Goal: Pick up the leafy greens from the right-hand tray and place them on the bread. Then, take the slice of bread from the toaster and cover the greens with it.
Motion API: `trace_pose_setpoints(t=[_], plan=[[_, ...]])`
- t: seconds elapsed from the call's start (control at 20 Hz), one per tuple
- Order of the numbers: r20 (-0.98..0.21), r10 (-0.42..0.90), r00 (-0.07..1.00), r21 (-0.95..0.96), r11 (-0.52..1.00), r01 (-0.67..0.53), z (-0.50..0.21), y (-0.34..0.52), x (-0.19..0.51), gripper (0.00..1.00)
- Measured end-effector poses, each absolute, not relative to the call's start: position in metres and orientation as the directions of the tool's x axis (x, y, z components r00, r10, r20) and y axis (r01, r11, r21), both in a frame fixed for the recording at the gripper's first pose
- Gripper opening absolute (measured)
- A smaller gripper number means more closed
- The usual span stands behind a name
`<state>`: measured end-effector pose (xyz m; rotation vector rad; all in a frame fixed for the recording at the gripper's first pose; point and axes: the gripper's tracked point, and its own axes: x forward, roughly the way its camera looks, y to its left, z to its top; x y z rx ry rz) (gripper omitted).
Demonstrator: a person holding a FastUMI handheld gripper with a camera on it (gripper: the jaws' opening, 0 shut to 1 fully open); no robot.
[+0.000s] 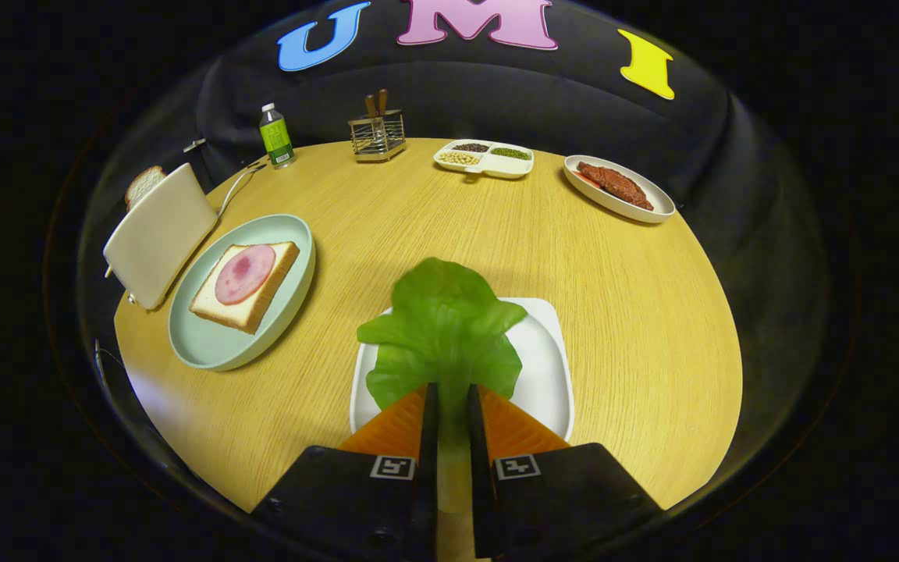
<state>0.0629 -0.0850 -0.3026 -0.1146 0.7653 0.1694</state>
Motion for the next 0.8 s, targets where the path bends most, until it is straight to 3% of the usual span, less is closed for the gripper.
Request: trace_pose_setpoints(t=[0.1,0.2,0.25,0.8], plan=[[-0.707,0.117,0.698,-0.027,0.981,-0.191,-0.303,-0.086,0.064,0.22],[-0.710,0.118,0.695,-0.007,0.985,-0.174,-0.302,-0.086,0.064,0.09],[-0.716,0.116,0.689,-0.007,0.985,-0.174,-0.304,-0.087,0.064,0.07],[-0.690,0.097,0.717,0.008,0.992,-0.127,-0.262,-0.083,0.062,0.05]])
